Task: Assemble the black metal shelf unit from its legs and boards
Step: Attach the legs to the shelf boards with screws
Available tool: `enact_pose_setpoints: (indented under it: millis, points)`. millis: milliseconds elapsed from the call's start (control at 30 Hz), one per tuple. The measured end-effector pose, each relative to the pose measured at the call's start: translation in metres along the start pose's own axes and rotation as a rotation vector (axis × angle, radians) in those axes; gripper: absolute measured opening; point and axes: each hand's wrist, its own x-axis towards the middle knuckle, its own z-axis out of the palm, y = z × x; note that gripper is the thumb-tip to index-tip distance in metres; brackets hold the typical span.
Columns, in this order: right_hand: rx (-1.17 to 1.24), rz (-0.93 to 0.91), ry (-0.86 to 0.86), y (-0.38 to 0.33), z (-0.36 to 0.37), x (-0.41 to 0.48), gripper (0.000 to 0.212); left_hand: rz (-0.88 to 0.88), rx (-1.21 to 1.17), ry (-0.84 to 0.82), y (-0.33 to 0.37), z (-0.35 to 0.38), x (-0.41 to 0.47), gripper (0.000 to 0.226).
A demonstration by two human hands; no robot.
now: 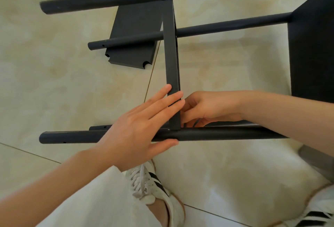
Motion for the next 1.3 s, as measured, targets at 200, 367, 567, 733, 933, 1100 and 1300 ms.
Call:
enact_pose_setpoints:
  millis: [200, 367, 567, 733, 933, 1100, 1300]
  points:
    - [-0.275, 0.024, 0.191, -0.019, 0.011, -0.017, 0.020, -0.080, -0.172, 0.116, 0.004, -0.008, -0.030, 0.046]
    - [-0.419, 0.023, 0.293, -0.029, 0.019, -0.037, 0.019, -0.324, -0.374, 0.336, 0.013, -0.010, -0.048, 0.032]
    - [-0.552, -0.044, 0.353, -0.024, 0.029, -0.054, 0.018, -0.814, -1.057, 0.153, 0.018, -0.008, -0.054, 0.020]
    - [-0.652, -0.093, 0.355, -0.018, 0.037, -0.062, 0.024, -1.075, -1.809, 0.190, 0.006, 0.003, -0.061, 0.050]
    - [-0.775, -0.088, 0.416, -0.015, 0.042, -0.064, 0.040, -1.084, -2.044, 0.559, 0.003, 0.003, -0.054, 0.042]
    - [-0.807, -0.106, 0.463, -0.015, 0.040, -0.067, 0.040, -1.082, -2.115, 0.600, 0.007, -0.002, -0.048, 0.043]
    - [-0.797, -0.091, 0.488, -0.018, 0.035, -0.079, 0.041, -1.068, -2.090, 0.622, 0.015, -0.012, -0.042, 0.047]
